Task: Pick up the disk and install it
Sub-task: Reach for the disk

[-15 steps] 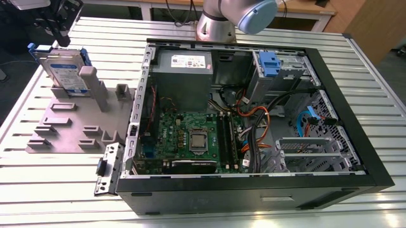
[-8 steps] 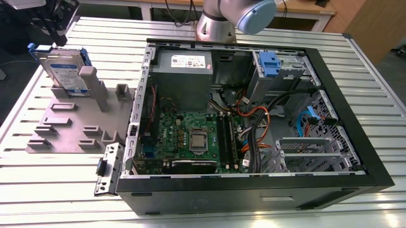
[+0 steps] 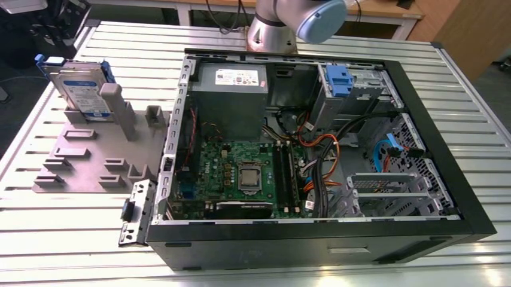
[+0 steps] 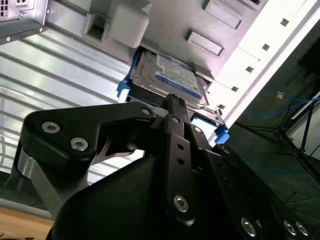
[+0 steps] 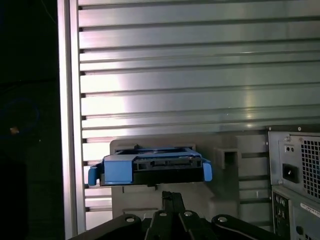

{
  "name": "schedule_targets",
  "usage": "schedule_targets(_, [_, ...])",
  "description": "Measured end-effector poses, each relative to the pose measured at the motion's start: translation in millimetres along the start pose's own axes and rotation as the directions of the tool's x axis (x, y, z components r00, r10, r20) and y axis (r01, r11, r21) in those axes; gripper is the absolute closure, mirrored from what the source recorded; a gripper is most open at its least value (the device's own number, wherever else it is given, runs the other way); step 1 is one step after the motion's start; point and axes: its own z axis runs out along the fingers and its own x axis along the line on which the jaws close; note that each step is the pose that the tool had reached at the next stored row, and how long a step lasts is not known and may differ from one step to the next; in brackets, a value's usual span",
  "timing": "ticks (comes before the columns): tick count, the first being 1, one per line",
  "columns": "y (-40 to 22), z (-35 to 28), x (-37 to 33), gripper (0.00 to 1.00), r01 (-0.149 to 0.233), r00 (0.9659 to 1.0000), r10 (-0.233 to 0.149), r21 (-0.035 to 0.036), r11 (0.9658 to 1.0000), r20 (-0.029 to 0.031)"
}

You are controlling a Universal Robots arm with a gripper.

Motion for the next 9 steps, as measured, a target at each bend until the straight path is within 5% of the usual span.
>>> schedule_targets(9, [7.3, 4.9, 25.1, 0.89, 0.001, 1.0000, -0.001, -0.0001, 1.0000, 0.0001])
